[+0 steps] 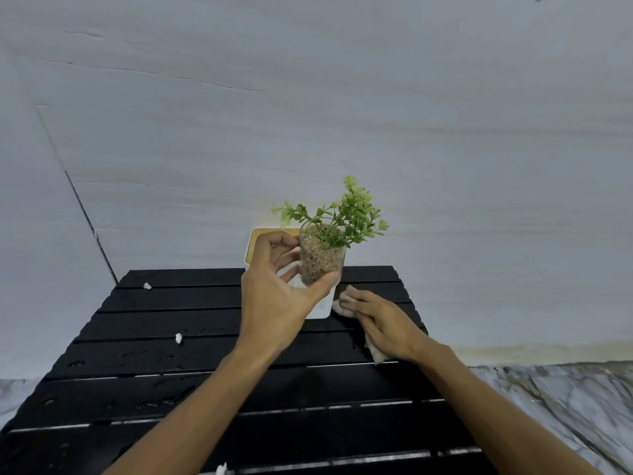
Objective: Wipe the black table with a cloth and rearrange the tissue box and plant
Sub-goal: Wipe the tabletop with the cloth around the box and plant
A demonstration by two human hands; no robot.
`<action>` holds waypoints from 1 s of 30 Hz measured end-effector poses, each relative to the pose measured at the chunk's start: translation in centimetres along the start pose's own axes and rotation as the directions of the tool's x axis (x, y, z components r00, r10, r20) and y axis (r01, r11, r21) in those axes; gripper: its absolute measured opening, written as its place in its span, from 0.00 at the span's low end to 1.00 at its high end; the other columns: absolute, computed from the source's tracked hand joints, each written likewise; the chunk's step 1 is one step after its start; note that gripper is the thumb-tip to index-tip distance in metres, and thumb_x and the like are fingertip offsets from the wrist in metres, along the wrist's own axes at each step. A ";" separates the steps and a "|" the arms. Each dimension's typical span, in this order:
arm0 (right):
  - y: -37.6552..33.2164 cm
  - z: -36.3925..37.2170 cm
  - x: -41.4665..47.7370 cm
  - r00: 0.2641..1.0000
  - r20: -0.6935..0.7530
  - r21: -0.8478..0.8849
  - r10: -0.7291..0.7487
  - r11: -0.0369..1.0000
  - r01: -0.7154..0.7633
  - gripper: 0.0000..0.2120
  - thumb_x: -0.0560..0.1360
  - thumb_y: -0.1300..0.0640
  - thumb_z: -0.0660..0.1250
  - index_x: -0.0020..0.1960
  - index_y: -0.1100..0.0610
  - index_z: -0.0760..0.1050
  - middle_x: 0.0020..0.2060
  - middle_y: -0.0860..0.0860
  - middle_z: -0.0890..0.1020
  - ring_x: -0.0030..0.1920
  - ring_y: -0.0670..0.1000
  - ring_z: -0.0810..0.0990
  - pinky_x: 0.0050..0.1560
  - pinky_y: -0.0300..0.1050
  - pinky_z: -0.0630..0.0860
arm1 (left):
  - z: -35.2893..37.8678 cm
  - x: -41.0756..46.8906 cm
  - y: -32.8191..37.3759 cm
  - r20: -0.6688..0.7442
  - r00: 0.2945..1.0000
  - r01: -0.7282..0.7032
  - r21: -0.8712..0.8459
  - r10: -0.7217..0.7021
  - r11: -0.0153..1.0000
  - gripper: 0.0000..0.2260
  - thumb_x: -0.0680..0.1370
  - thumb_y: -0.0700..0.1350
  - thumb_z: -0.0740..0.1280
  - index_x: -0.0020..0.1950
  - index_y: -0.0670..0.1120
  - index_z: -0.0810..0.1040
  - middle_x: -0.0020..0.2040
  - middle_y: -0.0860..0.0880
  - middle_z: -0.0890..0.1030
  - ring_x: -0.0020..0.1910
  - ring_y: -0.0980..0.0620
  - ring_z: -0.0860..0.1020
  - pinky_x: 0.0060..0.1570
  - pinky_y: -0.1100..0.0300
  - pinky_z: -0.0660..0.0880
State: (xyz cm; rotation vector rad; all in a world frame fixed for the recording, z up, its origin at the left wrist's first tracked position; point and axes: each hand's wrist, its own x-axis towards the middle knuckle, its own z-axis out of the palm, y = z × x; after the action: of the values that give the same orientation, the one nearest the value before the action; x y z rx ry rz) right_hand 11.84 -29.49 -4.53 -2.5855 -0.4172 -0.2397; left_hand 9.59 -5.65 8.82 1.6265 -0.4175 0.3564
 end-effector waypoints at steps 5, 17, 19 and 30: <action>0.3 -1.1 1.2 0.960 -0.206 0.104 0.189 0.980 -0.170 0.18 0.84 0.62 0.57 0.71 0.55 0.74 0.73 0.48 0.71 0.75 0.44 0.64 0.73 0.29 0.55 | -0.1 0.0 0.3 0.006 1.000 -0.010 -0.008 0.010 1.000 0.27 0.64 0.41 0.82 0.54 0.52 0.70 0.56 0.50 0.79 0.55 0.58 0.80 0.52 0.67 0.77; -0.9 1.1 2.0 0.999 -0.005 -0.072 0.039 0.997 -0.039 0.20 0.84 0.57 0.57 0.75 0.54 0.69 0.76 0.46 0.67 0.78 0.47 0.60 0.74 0.37 0.58 | -0.4 -0.4 0.0 0.010 1.000 -0.011 0.003 0.011 1.000 0.28 0.64 0.41 0.82 0.56 0.51 0.70 0.56 0.51 0.79 0.55 0.58 0.80 0.54 0.64 0.78; -1.2 1.0 0.6 1.000 -0.010 -0.050 0.005 0.999 -0.006 0.20 0.83 0.58 0.58 0.74 0.53 0.71 0.76 0.45 0.68 0.77 0.46 0.62 0.75 0.39 0.61 | -0.4 -0.6 0.3 0.011 1.000 -0.007 -0.008 0.007 1.000 0.27 0.64 0.41 0.82 0.55 0.51 0.70 0.56 0.52 0.79 0.55 0.58 0.80 0.54 0.64 0.77; -2.0 -2.2 -3.0 0.945 -0.269 0.273 0.185 0.956 -0.110 0.17 0.82 0.64 0.61 0.64 0.50 0.81 0.66 0.40 0.76 0.69 0.32 0.68 0.72 0.31 0.63 | 0.0 -1.2 1.9 0.019 1.000 -0.007 -0.034 0.008 0.999 0.27 0.64 0.41 0.82 0.55 0.50 0.70 0.55 0.52 0.80 0.55 0.59 0.80 0.53 0.65 0.78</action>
State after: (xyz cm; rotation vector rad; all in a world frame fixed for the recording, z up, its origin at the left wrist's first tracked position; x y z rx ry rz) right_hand 8.20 -29.73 -2.47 -2.2686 -0.1323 -0.4746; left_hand 7.59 -5.70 9.95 1.5969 -0.4420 0.3382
